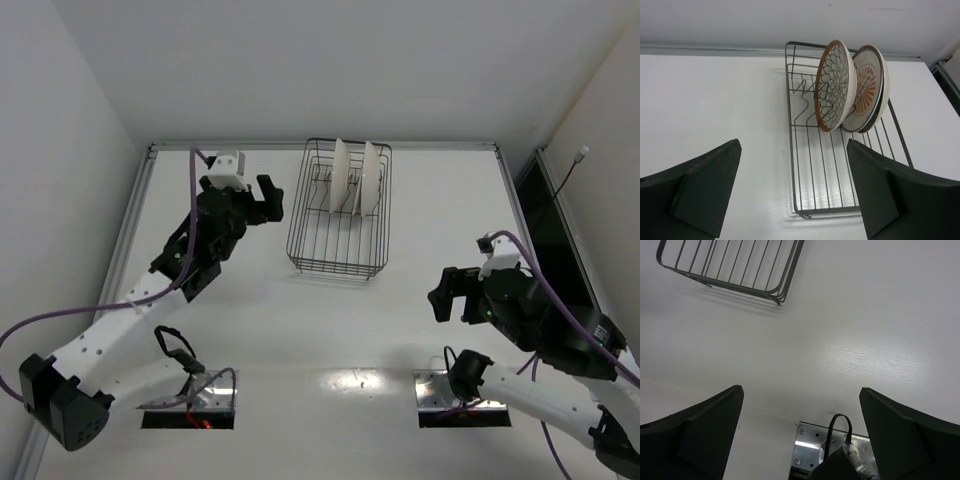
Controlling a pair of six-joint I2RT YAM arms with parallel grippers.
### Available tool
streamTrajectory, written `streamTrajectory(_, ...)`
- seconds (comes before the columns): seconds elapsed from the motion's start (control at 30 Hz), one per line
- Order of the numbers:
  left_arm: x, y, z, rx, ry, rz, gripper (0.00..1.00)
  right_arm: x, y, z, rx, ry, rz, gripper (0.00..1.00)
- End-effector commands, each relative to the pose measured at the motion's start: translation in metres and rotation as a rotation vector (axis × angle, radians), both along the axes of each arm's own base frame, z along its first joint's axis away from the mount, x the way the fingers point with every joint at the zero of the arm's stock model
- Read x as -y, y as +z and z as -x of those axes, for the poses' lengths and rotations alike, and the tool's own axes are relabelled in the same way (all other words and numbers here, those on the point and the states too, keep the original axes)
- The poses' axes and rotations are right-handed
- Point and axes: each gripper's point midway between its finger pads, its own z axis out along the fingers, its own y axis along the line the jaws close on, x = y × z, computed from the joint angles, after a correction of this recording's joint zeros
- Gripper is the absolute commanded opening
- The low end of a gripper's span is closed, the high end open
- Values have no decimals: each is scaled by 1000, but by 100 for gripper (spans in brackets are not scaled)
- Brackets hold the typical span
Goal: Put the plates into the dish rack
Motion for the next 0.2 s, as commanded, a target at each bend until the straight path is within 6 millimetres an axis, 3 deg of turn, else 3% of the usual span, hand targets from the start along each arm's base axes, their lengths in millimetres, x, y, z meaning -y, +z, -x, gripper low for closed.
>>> streamTrajectory(0.0, -13, 25, 10, 110, 49, 17, 85, -3, 25, 2, 55, 24, -77, 99)
streamTrajectory(0.17, -16, 16, 9, 91, 77, -29, 88, 14, 39, 3, 109, -40, -106, 99)
